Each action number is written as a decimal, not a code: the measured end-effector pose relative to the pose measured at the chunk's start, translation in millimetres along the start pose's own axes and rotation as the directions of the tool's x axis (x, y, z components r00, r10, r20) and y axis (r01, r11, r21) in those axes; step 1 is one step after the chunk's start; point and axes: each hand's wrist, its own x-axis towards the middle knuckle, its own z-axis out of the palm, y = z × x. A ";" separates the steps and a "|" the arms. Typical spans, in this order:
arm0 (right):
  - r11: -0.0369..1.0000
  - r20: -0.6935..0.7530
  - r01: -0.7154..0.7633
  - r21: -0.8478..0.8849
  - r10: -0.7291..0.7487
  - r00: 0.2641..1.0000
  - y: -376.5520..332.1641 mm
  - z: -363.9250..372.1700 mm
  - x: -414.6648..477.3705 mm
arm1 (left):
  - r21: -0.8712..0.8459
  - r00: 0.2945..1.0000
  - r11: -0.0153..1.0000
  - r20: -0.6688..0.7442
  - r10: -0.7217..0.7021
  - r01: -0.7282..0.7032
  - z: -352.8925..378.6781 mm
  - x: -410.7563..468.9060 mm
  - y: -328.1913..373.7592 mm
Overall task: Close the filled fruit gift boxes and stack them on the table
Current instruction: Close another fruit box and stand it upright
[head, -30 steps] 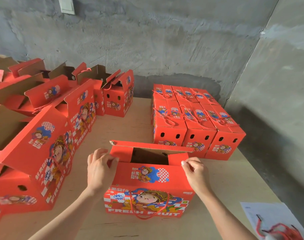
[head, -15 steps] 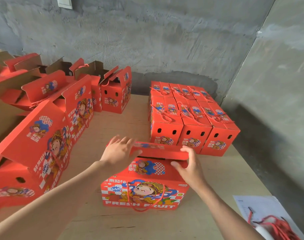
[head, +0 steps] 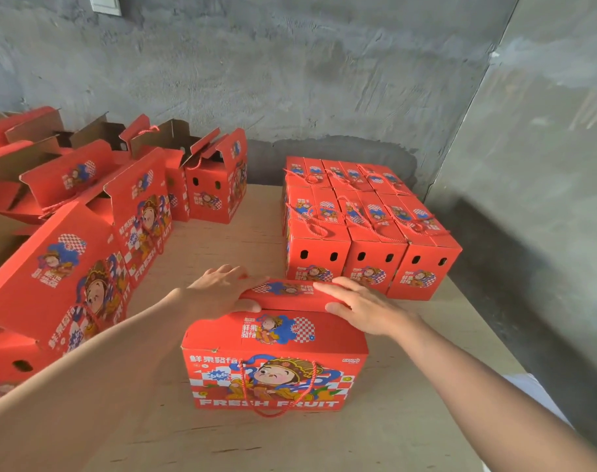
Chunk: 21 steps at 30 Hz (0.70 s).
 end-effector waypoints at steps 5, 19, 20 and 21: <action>1.000 -0.006 0.004 0.006 -0.004 1.000 -1.7 12.3 -0.3 | 0.009 0.996 1.000 -0.083 -0.025 0.026 17.9 1.3 -0.9; 0.983 -0.042 -0.008 0.185 0.016 0.999 3.1 29.8 6.1 | -0.029 0.991 0.993 -0.059 -0.117 0.115 33.1 7.0 5.2; 0.978 -0.085 0.000 0.207 0.018 0.996 2.4 30.6 6.4 | -0.032 0.990 0.992 -0.057 -0.127 0.125 33.1 6.9 6.4; 0.974 -0.131 0.008 0.226 0.023 0.991 1.5 31.0 6.3 | -0.032 0.988 0.990 -0.064 -0.141 0.139 32.8 6.3 8.3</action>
